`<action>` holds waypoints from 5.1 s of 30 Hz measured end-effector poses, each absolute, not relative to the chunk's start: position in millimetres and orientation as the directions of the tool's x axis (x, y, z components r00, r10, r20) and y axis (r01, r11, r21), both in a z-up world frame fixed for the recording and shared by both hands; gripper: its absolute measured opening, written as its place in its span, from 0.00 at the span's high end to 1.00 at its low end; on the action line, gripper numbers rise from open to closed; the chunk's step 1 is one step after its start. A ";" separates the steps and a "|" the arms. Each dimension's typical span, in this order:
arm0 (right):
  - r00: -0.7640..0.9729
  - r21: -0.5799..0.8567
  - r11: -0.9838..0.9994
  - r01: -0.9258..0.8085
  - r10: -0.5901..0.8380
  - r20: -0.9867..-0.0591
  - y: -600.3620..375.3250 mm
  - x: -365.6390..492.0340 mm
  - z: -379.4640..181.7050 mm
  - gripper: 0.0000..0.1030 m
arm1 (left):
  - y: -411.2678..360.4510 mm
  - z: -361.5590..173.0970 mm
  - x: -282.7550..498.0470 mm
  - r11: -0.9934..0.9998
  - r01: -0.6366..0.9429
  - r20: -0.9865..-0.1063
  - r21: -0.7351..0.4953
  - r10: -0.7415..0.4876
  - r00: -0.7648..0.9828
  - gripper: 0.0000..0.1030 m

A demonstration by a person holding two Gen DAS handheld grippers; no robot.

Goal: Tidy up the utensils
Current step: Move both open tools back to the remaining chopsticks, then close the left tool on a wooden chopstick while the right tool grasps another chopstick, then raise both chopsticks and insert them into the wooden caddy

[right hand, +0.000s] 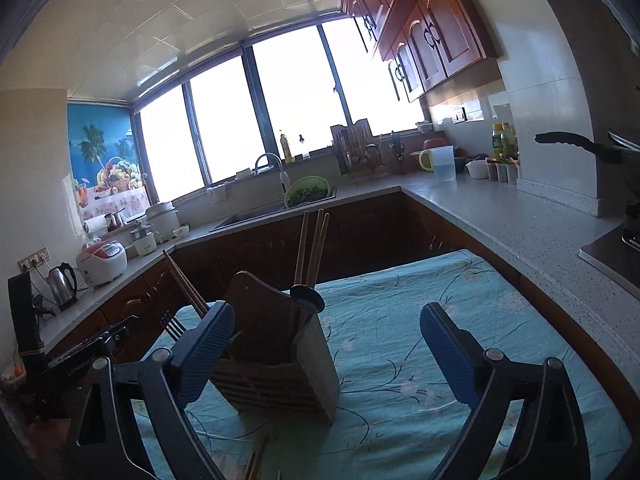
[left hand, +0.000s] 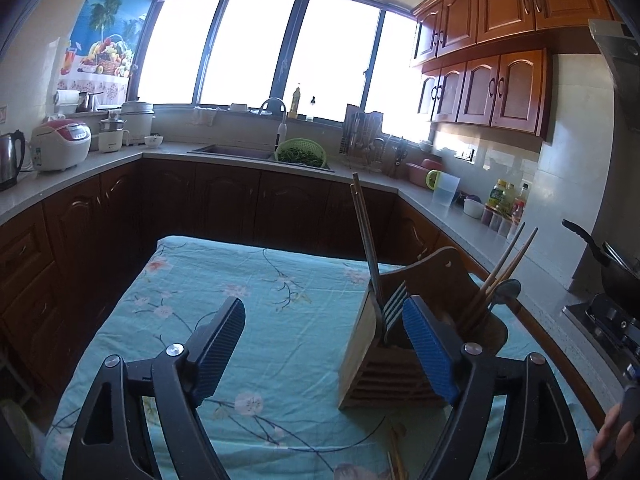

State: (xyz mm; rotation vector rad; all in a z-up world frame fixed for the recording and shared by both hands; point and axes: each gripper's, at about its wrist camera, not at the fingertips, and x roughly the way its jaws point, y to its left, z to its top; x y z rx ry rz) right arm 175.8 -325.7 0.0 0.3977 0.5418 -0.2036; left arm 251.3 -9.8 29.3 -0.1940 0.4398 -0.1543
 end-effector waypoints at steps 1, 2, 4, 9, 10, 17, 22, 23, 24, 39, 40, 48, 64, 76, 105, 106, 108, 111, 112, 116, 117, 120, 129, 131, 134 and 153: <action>0.838 0.326 0.900 0.290 -0.074 -0.541 -324.8 170.1 -0.3 0.05 | -6.4 28.2 246.9 0.968 0.103 -0.419 -0.227 -0.193 0.887 0.21; 0.834 0.338 0.895 0.290 -0.063 -0.548 -324.3 164.8 -1.1 0.05 | -4.9 27.0 241.7 0.968 0.099 -0.432 -0.233 -0.194 0.881 0.20; 0.822 0.363 0.883 0.298 -0.044 -0.568 -324.0 154.7 -4.1 0.04 | -2.8 25.9 231.5 0.966 0.090 -0.452 -0.242 -0.194 0.871 0.20; 0.789 0.400 0.858 0.323 -0.010 -0.615 -319.5 126.0 -14.3 0.04 | 1.0 21.9 205.4 0.959 0.083 -0.505 -0.270 -0.215 0.836 0.20; 0.781 0.403 0.855 0.327 -0.004 -0.625 -318.3 121.3 -16.7 0.04 | 0.5 20.5 200.2 0.959 0.084 -0.515 -0.270 -0.218 0.829 0.20; 0.734 0.392 0.851 0.351 0.010 -0.679 -307.5 88.5 -32.4 0.04 | 3.5 11.3 168.8 0.961 0.086 -0.581 -0.263 -0.229 0.781 0.19; 0.702 0.390 0.839 0.379 0.015 -0.712 -303.2 70.9 -46.1 0.04 | 1.3 3.5 155.3 0.960 0.094 -0.621 -0.264 -0.244 0.745 0.19; 0.695 0.389 0.838 0.383 0.016 -0.719 -302.9 68.9 -48.7 0.04 | 0.6 2.2 152.8 0.959 0.099 -0.627 -0.265 -0.250 0.738 0.19; 0.691 0.389 0.837 0.384 0.019 -0.723 -302.2 67.0 -51.1 0.04 | -1.4 -0.2 151.4 0.960 0.102 -0.634 -0.263 -0.251 0.731 0.19; 0.620 0.345 0.863 0.370 0.046 -0.783 -296.7 75.7 -73.5 0.11 | -30.4 -13.4 174.0 0.958 0.159 -0.704 -0.239 -0.284 0.651 0.21; 0.611 0.340 0.864 0.370 0.049 -0.790 -296.3 77.5 -75.7 0.17 | -33.0 -14.9 177.5 0.957 0.162 -0.708 -0.240 -0.287 0.646 0.21; 0.527 0.318 0.875 0.366 0.086 -0.845 -293.3 99.7 -100.9 0.50 | -51.3 -24.1 210.4 0.949 0.191 -0.736 -0.253 -0.317 0.599 0.38; 0.417 0.244 0.902 0.356 0.081 -0.905 -293.6 132.0 -132.5 0.77 | -115.0 -52.8 320.2 0.947 0.283 -0.829 -0.153 -0.279 0.484 0.71; 0.388 0.091 0.962 0.257 -0.016 -0.922 -271.0 146.1 -136.4 0.94 | -162.1 -69.0 324.0 0.925 0.380 -0.840 -0.007 -0.212 0.499 0.94; 0.683 0.309 0.920 0.243 0.064 -0.728 -278.9 119.9 -3.7 0.96 | -26.2 49.5 198.2 0.873 0.357 -0.565 -0.332 -0.487 0.666 0.97; 0.689 0.312 0.919 0.240 0.065 -0.722 -278.7 119.9 -0.2 0.96 | -22.0 52.6 194.2 0.872 0.359 -0.558 -0.333 -0.489 0.671 0.97; 0.703 0.318 0.919 0.235 0.064 -0.708 -278.9 118.2 7.5 0.96 | -6.0 66.0 185.4 0.870 0.358 -0.541 -0.339 -0.491 0.683 0.97; 0.724 0.320 0.918 0.233 0.056 -0.688 -280.2 116.4 17.3 0.96 | 6.1 74.1 176.8 0.865 0.357 -0.517 -0.352 -0.498 0.696 0.97; 0.730 0.320 0.918 0.233 0.053 -0.682 -281.0 116.4 20.3 0.96 | 9.6 76.6 174.1 0.863 0.359 -0.509 -0.357 -0.501 0.699 0.97; 0.747 0.323 0.917 0.233 0.044 -0.664 -285.4 116.8 30.0 0.96 | 14.5 80.1 169.2 0.860 0.363 -0.490 -0.359 -0.504 0.711 0.97; 0.749 0.322 0.918 0.233 0.042 -0.661 -285.9 117.1 31.5 0.96 | 14.9 79.7 169.1 0.861 0.361 -0.488 -0.359 -0.503 0.713 0.97; 0.755 0.324 0.917 0.232 0.040 -0.655 -287.3 117.7 34.3 0.96 | 16.6 79.4 168.9 0.860 0.360 -0.479 -0.361 -0.502 0.720 0.97; 0.769 0.327 0.918 0.225 0.039 -0.639 -287.6 120.3 40.2 0.96 | 20.7 84.1 166.0 0.864 0.355 -0.456 -0.358 -0.493 0.741 0.97; 0.772 0.326 0.919 0.223 0.038 -0.634 -287.4 121.8 41.9 0.96 | 22.7 84.3 167.0 0.865 0.351 -0.448 -0.359 -0.490 0.748 0.97; 0.779 0.325 0.920 0.218 0.037 -0.626 -289.2 124.6 44.6 0.96 | 26.5 86.3 170.0 0.866 0.344 -0.436 -0.364 -0.485 0.758 0.97; 0.867 0.317 0.926 0.207 -0.023 -0.498 -313.9 196.7 93.9 0.96 | 24.2 147.8 221.9 0.878 0.329 -0.217 -0.347 -0.417 0.883 0.97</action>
